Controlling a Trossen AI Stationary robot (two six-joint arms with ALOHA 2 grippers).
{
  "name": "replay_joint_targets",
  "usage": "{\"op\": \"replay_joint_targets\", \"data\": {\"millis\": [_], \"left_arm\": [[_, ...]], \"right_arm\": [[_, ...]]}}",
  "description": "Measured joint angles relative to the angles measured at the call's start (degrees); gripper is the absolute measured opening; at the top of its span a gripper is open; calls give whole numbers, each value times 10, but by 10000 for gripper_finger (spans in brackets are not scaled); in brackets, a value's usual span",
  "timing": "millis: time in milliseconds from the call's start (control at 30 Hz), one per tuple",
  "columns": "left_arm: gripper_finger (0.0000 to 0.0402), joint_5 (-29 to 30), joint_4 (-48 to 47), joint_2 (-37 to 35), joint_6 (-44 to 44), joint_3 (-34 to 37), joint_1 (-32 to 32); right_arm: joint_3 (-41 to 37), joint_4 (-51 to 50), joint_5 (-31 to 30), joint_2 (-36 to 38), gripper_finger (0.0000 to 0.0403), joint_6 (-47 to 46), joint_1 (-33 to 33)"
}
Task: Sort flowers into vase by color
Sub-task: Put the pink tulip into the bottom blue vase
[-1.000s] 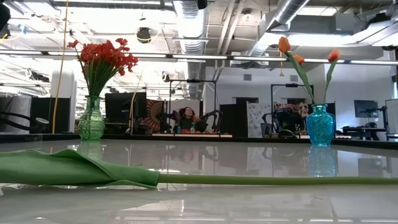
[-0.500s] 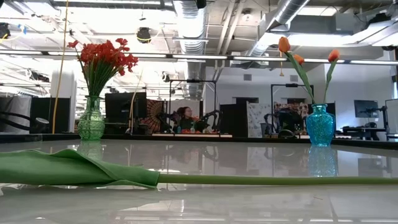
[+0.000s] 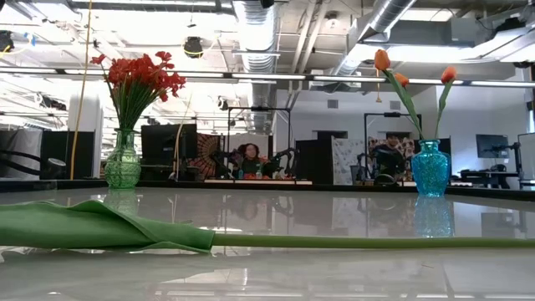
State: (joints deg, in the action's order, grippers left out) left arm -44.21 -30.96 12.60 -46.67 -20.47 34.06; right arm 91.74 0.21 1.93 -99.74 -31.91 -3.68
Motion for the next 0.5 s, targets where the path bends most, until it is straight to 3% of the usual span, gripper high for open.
{"op": "replay_joint_targets", "data": {"millis": [267, 500], "left_arm": [[128, 0, -32, 0, -101, -18, 0], [128, 113, -202, 0, -52, -106, 0]], "right_arm": [[0, -70, 42, 0, 248, 102, -30], [0, -193, 31, -1, 248, 159, -83]]}}
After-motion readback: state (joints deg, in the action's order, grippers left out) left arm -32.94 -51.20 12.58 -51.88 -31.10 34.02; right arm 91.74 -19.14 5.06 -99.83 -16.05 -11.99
